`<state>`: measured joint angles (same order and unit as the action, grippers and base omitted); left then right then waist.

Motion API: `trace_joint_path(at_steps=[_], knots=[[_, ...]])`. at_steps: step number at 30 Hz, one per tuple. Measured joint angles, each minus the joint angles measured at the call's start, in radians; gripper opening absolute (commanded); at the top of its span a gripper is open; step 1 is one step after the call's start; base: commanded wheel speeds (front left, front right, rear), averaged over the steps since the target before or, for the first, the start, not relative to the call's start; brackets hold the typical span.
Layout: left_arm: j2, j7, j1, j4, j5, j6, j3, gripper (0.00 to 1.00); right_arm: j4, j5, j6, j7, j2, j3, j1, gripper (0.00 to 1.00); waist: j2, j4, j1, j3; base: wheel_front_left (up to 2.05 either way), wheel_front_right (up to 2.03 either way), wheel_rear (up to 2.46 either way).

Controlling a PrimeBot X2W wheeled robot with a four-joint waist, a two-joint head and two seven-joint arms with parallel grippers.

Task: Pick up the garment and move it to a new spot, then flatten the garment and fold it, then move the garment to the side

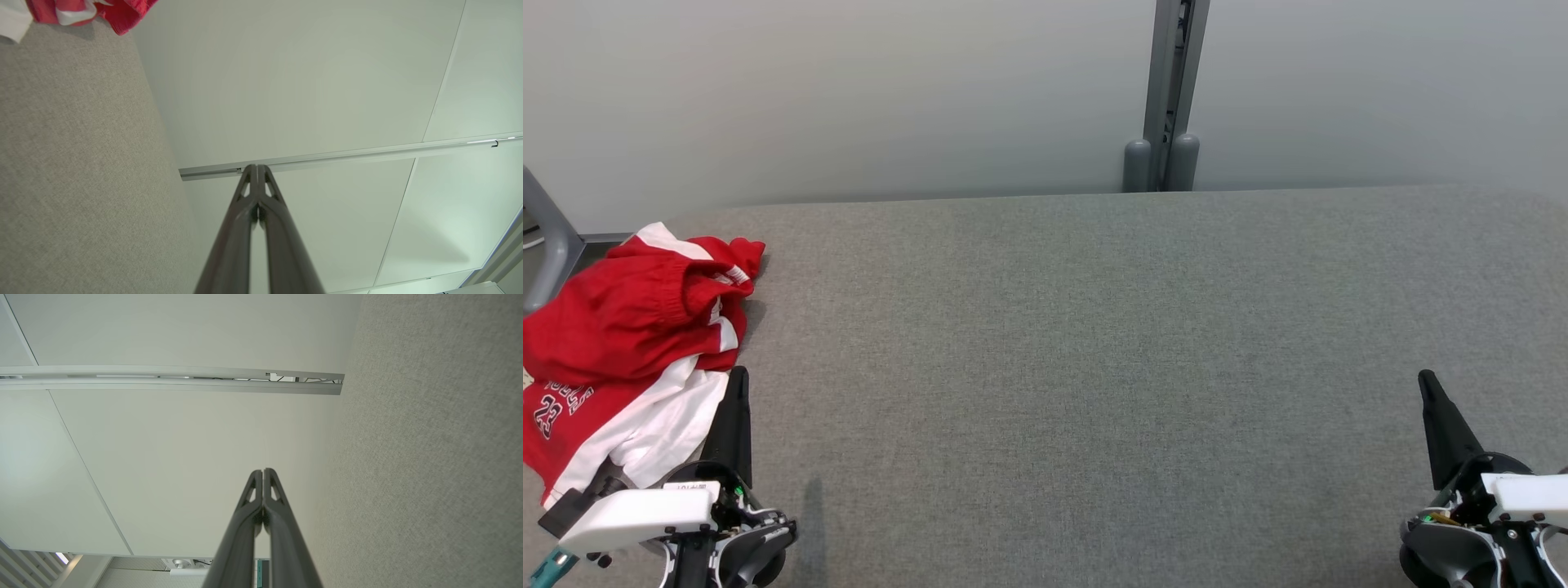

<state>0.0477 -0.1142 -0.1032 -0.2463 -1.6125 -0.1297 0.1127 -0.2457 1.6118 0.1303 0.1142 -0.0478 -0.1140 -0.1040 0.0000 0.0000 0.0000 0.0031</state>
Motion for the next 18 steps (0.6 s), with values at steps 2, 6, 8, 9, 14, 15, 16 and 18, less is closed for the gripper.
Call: trace_joint_path(at_steps=[2, 6, 8, 9, 14, 15, 16, 18], knots=[[0.000, 0.000, 0.000, -0.002, 0.000, 0.000, 0.000, 1.00, -0.002, 0.000, 0.000, 0.000, 0.000, 0.000, 0.001, 1.00, 0.0000, 0.000, 0.0000, 0.000, 0.00, 0.00, 0.00], [-0.014, 0.001, 0.039, -0.035, 0.000, 0.000, -0.003, 1.00, -0.034, 0.000, -0.001, 0.000, 0.015, 0.003, 0.034, 1.00, 0.0000, 0.000, 0.0000, 0.000, 0.00, 0.00, 0.00], [-0.019, 0.008, 0.055, -0.044, 0.000, 0.000, -0.006, 1.00, -0.039, 0.000, -0.002, -0.002, 0.019, 0.007, 0.047, 1.00, 0.0000, 0.000, 0.0000, 0.000, 0.00, 0.00, 0.00], [-0.019, 0.012, 0.055, -0.044, 0.000, 0.000, -0.010, 1.00, -0.037, 0.000, -0.002, -0.007, 0.019, 0.011, 0.047, 1.00, 0.0000, 0.001, 0.0000, 0.000, 0.00, 0.00, 0.00], [-0.019, 0.037, 0.055, -0.035, 0.002, 0.000, -0.024, 1.00, -0.020, -0.003, -0.003, -0.028, 0.018, 0.033, 0.045, 1.00, 0.0000, 0.001, 0.0000, 0.001, 0.00, 0.00, 0.00], [-0.019, 0.043, 0.055, -0.033, 0.004, 0.000, -0.027, 1.00, -0.017, -0.005, -0.003, -0.033, 0.018, 0.037, 0.044, 1.00, 0.0000, 0.001, 0.0000, 0.001, 0.00, 0.00, 0.00], [-0.019, 0.047, 0.054, -0.031, 0.009, 0.000, -0.030, 1.00, -0.013, -0.007, -0.003, -0.038, 0.018, 0.042, 0.043, 1.00, 0.0000, 0.001, 0.0000, 0.001, 0.00, 0.00, 0.00], [-0.018, 0.057, 0.054, -0.027, 0.020, 0.000, -0.035, 1.00, -0.002, -0.013, -0.003, -0.048, 0.018, 0.053, 0.041, 1.00, 0.0000, 0.001, 0.0000, 0.001, 0.00, 0.00, 0.00]])
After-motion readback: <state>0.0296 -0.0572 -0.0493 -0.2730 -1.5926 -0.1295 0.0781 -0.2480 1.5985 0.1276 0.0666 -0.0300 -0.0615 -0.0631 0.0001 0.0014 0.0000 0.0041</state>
